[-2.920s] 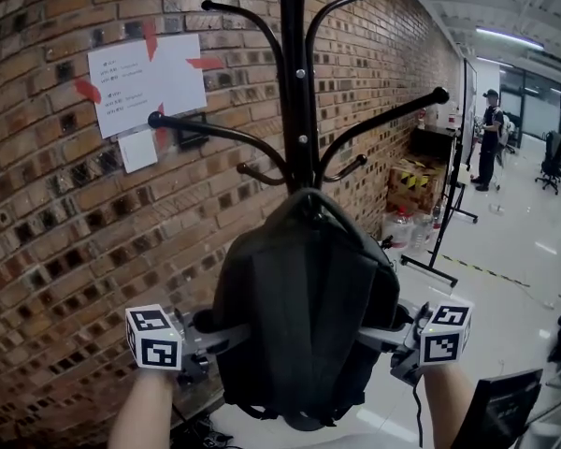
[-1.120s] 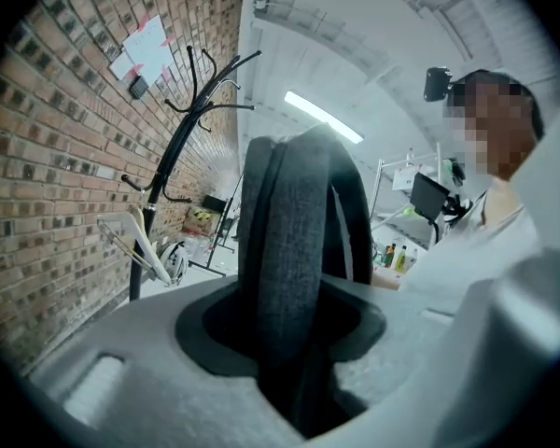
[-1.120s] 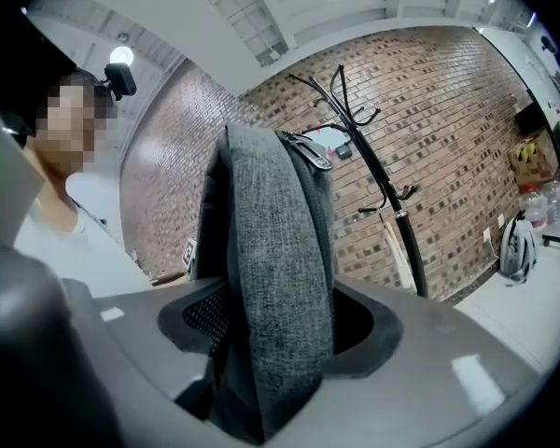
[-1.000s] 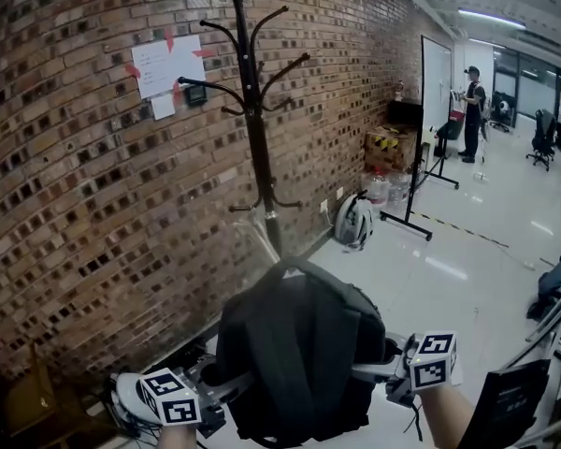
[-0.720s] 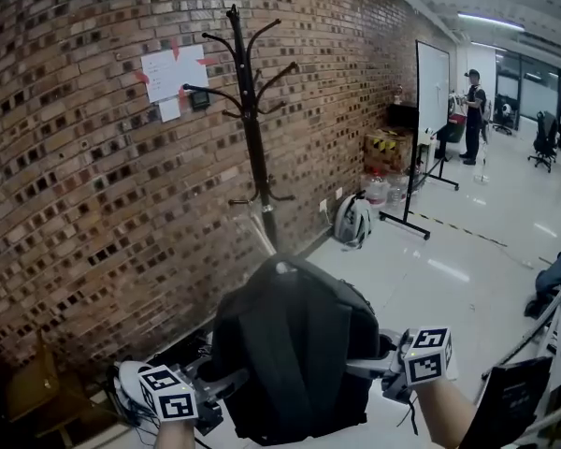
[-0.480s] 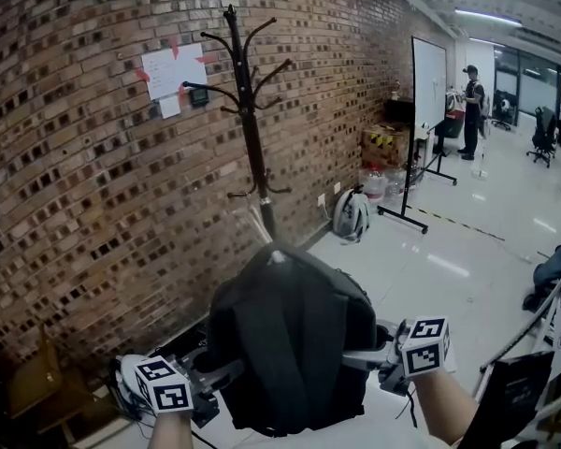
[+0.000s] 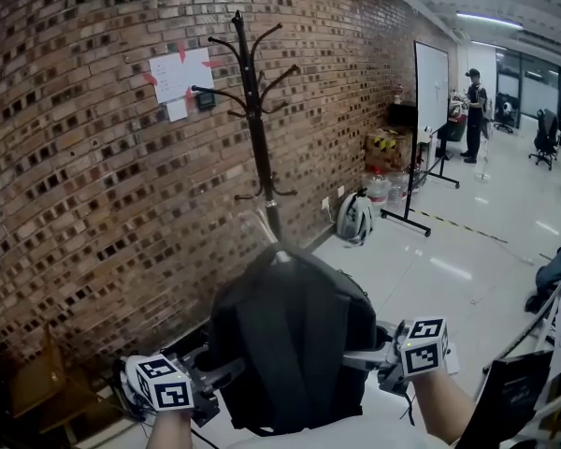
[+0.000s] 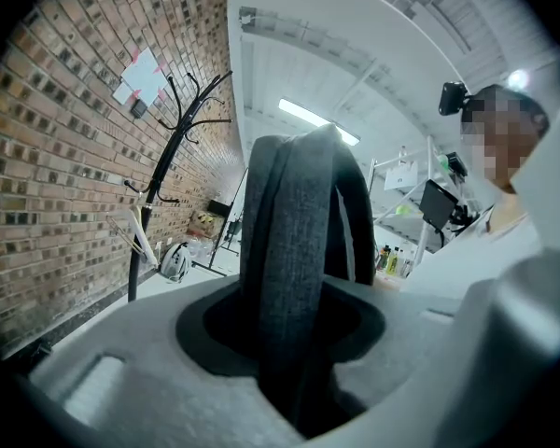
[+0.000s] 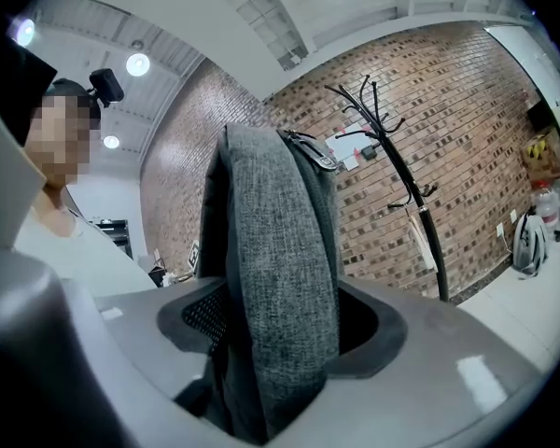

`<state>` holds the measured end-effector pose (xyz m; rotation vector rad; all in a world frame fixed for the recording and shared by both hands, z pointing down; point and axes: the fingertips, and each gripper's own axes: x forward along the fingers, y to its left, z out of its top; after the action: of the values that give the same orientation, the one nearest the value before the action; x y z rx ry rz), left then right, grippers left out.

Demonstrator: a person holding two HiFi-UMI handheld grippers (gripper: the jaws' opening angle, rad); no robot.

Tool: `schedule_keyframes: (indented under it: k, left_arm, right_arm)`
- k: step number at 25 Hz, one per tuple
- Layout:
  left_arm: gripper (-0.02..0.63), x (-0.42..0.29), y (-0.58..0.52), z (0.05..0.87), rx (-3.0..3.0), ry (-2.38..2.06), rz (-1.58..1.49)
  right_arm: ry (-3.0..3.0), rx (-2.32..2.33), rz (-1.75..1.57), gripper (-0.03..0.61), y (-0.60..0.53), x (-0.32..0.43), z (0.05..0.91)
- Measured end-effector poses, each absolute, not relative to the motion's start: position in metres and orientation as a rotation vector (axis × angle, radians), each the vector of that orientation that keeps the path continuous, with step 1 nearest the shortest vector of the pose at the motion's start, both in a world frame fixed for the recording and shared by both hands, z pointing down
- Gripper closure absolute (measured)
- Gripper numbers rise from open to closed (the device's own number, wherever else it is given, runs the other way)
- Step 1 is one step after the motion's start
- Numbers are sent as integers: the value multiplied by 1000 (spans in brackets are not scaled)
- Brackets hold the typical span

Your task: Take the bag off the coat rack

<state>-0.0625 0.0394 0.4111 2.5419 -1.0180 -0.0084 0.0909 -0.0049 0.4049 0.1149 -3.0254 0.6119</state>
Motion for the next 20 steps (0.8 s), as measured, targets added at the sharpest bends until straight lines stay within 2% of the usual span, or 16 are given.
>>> schedule_keyframes:
  k: [20]
  left_arm:
    - [471,-50,42,419,2555,-1006,-10]
  right_arm:
    - [-3038,126,598,305,0,103,415]
